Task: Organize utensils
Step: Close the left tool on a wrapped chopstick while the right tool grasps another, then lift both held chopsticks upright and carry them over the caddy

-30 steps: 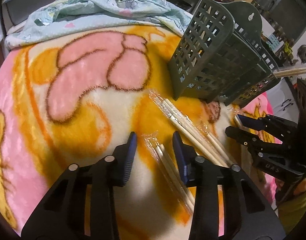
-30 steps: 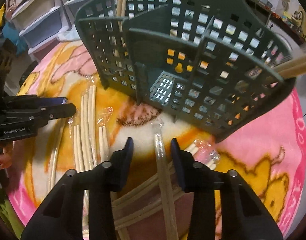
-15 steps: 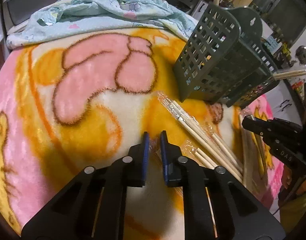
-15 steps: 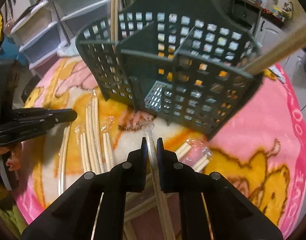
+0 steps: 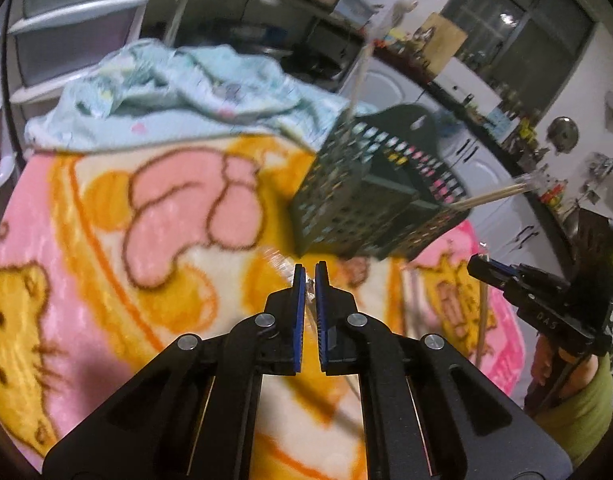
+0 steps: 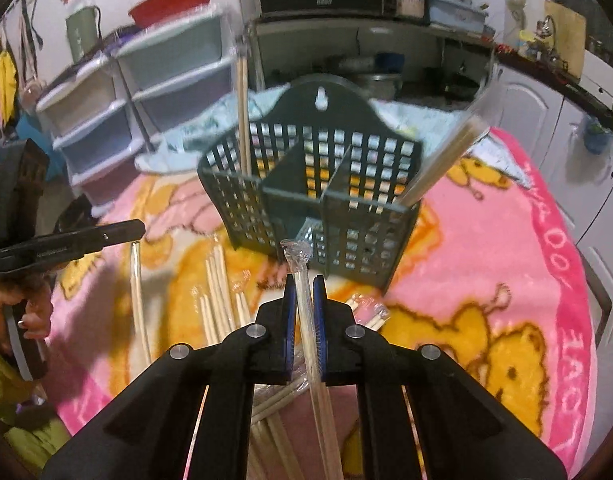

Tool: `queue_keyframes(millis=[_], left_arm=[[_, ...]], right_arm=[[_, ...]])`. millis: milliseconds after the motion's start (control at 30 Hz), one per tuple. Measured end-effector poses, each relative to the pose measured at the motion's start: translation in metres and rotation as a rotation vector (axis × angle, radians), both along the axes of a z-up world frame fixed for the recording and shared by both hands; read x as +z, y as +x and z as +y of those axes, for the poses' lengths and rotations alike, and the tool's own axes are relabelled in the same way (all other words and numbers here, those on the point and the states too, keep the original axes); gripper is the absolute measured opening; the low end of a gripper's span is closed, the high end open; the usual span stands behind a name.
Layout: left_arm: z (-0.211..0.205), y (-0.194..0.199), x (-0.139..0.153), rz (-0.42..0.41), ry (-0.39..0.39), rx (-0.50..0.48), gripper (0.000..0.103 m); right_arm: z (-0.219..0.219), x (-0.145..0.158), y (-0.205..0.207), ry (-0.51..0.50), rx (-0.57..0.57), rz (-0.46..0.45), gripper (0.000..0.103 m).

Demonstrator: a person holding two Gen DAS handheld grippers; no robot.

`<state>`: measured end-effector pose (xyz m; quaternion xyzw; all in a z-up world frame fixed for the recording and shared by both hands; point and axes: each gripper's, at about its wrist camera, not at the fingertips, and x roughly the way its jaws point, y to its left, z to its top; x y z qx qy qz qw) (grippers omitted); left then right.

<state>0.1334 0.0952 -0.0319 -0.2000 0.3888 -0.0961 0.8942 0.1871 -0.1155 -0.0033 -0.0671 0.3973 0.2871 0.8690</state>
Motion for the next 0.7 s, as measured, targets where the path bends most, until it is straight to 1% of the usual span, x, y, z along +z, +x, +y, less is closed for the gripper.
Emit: queue_keyframes(millis=[200, 300, 700], left_arm=[[-0.019, -0.004, 0.029, -0.071, -0.024, -0.046, 0.002], [-0.029, -0.003, 0.041, -0.096, -0.024, -0.068, 0.002], [-0.057, -0.004, 0.075, -0.179, -0.026, -0.136, 0.002]], right_arm=[[-0.016, 0.025, -0.017, 0.046, -0.019, -0.055, 0.007], [-0.021, 0.031, -0.022, 0.058, -0.024, -0.07, 0.006], [-0.03, 0.058, -0.038, 0.097, -0.029, -0.138, 0.006]])
